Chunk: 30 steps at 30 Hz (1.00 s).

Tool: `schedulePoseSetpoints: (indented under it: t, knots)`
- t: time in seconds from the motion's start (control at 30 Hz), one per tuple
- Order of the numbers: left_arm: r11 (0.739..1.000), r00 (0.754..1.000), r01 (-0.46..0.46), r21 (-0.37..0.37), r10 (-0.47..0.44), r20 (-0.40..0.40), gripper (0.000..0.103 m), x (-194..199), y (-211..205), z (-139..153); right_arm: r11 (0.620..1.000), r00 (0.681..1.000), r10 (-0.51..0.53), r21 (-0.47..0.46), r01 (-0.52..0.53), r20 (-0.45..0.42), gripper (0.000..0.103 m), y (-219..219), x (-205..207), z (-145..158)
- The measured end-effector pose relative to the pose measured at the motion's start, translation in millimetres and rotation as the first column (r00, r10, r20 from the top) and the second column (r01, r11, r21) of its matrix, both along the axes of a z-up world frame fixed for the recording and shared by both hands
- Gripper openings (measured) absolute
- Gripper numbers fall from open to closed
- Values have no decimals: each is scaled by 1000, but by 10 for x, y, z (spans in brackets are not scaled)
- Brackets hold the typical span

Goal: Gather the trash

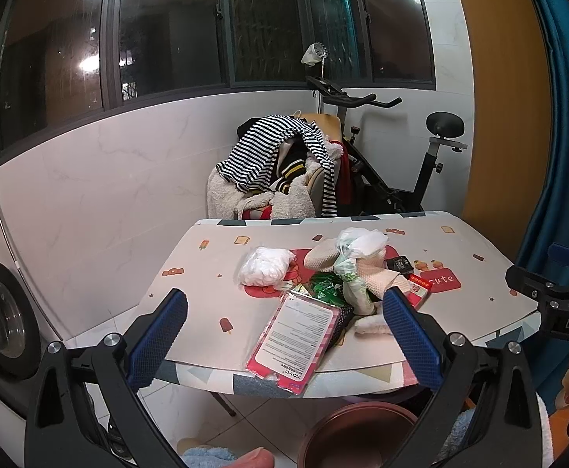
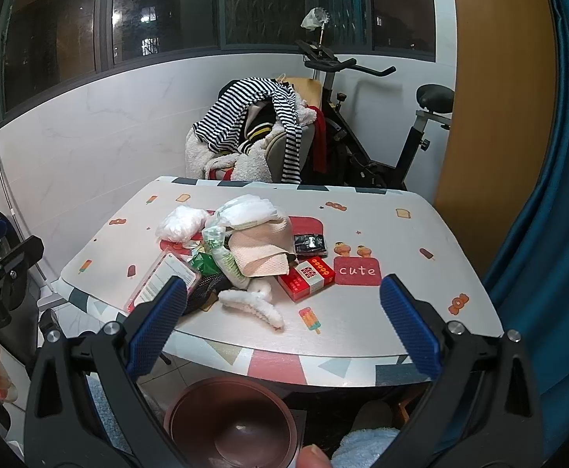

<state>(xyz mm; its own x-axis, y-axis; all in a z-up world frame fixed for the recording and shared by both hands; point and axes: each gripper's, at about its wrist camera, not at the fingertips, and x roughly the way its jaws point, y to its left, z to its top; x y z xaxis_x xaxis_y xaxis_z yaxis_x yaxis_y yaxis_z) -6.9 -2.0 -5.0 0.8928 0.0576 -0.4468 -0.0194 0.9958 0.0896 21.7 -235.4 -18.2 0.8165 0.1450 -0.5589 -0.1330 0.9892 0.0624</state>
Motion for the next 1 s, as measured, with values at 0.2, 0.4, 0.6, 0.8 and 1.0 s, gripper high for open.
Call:
schedulePoseSetpoints:
  t: [0.2, 0.4, 0.6, 0.8, 1.0]
  knots:
    - [1000, 1000, 15, -7, -15, -1, 98, 5, -15, 12, 1000, 1000, -3, -3, 3, 1, 97, 9, -18, 1]
    - [1000, 1000, 14, -3, -14, 8, 98, -13, -11, 43, 1000, 1000, -2, 0, 2, 0, 97, 10, -15, 0]
    - [1000, 1000, 14, -2, -14, 8, 98, -15, -23, 47, 1000, 1000, -3, 0, 3, 0, 97, 9, -16, 2]
    - [1000, 1000, 16, -1, -16, 12, 98, -18, -21, 76, 1000, 1000, -3, 1, 3, 0, 98, 6, -14, 6]
    - [1000, 1000, 13, 0, -13, 12, 98, -22, -36, 76, 1000, 1000, -3, 3, 3, 0, 97, 6, -15, 5]
